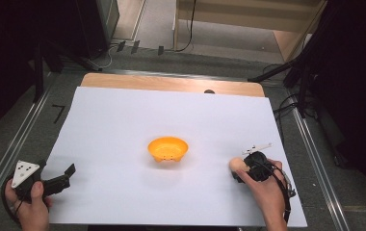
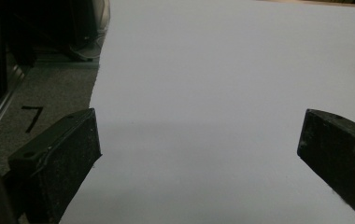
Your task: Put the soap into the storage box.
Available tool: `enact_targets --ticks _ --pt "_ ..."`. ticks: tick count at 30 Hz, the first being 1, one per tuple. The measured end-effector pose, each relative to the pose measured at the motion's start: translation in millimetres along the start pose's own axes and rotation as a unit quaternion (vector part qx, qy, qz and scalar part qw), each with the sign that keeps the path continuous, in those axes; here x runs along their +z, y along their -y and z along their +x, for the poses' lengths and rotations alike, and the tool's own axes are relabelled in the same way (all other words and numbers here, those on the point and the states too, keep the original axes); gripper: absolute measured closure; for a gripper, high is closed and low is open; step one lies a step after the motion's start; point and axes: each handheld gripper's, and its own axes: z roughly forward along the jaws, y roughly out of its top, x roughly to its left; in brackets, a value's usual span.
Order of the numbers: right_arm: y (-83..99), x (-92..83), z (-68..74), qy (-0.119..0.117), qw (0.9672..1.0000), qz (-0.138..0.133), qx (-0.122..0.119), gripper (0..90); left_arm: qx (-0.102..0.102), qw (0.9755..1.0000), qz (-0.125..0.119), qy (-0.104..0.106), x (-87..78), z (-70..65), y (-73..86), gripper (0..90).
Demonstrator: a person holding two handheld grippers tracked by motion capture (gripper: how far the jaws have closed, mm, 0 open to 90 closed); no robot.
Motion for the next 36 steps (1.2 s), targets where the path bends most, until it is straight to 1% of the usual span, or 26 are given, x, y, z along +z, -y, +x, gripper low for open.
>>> enact_targets --ticks 2,3,4,6,7,9,11,12,13,17,19,20,21,22,25,26,28,30,32,33,35,36 --pt "-0.5 -1.3 -2.8 -0.013 0.9999 -0.006 -0.002 33.0 0.000 1.0000 0.000 0.000 0.3 -0.1 -0.1 0.0" --pt "-0.8 -2.1 -3.6 -0.014 0.9998 -0.012 -0.008 33.0 0.000 1.0000 0.001 -0.001 0.4 -0.1 -0.1 0.0" --pt "-2.3 -4.1 -3.6 -0.014 0.9996 -0.014 -0.019 33.1 0.001 1.0000 0.001 0.000 0.5 -0.1 -0.1 0.0" --pt "-2.9 -4.9 -3.9 -0.016 0.9995 -0.016 -0.023 33.0 0.000 1.0000 0.001 -0.001 0.6 -0.1 -0.2 0.0" --pt "-4.2 -6.5 -3.7 -0.020 0.9991 -0.017 -0.033 33.0 0.000 1.0000 0.001 -0.001 0.6 -0.1 -0.2 0.0" --pt "-6.9 -9.2 -3.3 -0.021 0.9988 -0.016 -0.042 33.1 0.001 1.0000 0.001 0.000 0.5 -0.1 -0.1 0.0" --pt "-10.2 -12.2 -1.5 -0.022 0.9979 -0.020 -0.057 33.1 0.001 1.0000 0.002 0.000 0.4 -0.1 -0.2 0.0" --pt "-14.0 -14.7 0.3 -0.025 0.9968 -0.023 -0.072 33.0 0.000 1.0000 0.001 0.000 0.4 -0.1 -0.1 0.0" --pt "-14.0 -14.7 0.3 -0.025 0.9968 -0.023 -0.072 33.0 0.000 1.0000 0.001 0.000 0.4 -0.1 -0.1 0.0" --pt "-21.9 -17.8 6.1 -0.031 0.9946 -0.028 -0.095 33.0 -0.001 1.0000 0.001 0.000 0.2 0.1 -0.1 0.0" --pt "-25.6 -18.2 8.3 -0.035 0.9931 -0.029 -0.108 33.0 -0.001 1.0000 0.001 0.000 0.2 0.2 -0.1 0.0" --pt "-30.0 -18.4 10.6 -0.038 0.9918 -0.029 -0.119 33.0 -0.001 1.0000 0.001 0.000 0.3 0.2 -0.1 0.0" --pt "-30.0 -18.4 10.6 -0.038 0.9918 -0.029 -0.119 33.0 -0.001 1.0000 0.001 0.000 0.3 0.3 -0.1 0.0" --pt "-32.4 -18.9 12.2 -0.039 0.9911 -0.029 -0.124 33.0 -0.001 1.0000 0.001 0.000 0.3 0.4 -0.1 0.0" --pt "-40.2 -20.2 16.1 -0.043 0.9885 -0.034 -0.141 33.1 -0.001 1.0000 0.001 0.001 0.4 0.5 -0.1 0.0" --pt "-43.2 -20.6 17.1 -0.043 0.9873 -0.035 -0.149 33.0 -0.001 1.0000 0.001 0.001 0.4 0.6 -0.2 0.0" --pt "-48.8 -22.1 20.0 -0.042 0.9859 -0.036 -0.158 33.0 -0.001 1.0000 0.001 0.001 0.4 0.6 -0.2 0.0" --pt "-54.5 -24.0 23.0 -0.049 0.9839 -0.039 -0.168 33.0 -0.002 1.0000 0.001 0.002 0.5 0.8 -0.2 0.0" --pt "-62.6 -27.3 27.0 -0.057 0.9806 -0.049 -0.181 33.0 -0.002 1.0000 0.001 0.002 0.5 0.8 -0.2 0.0" --pt "-62.6 -27.3 27.0 -0.057 0.9806 -0.049 -0.181 33.0 -0.002 1.0000 0.001 0.002 0.5 0.9 -0.2 0.0" --pt "-69.8 -29.9 31.1 -0.055 0.9782 -0.048 -0.195 33.0 -0.002 1.0000 0.002 0.002 0.6 0.9 -0.2 0.0" --pt "-76.5 -31.6 33.7 -0.053 0.9753 -0.046 -0.210 33.0 -0.002 1.0000 0.002 0.002 0.6 0.9 -0.2 0.0"
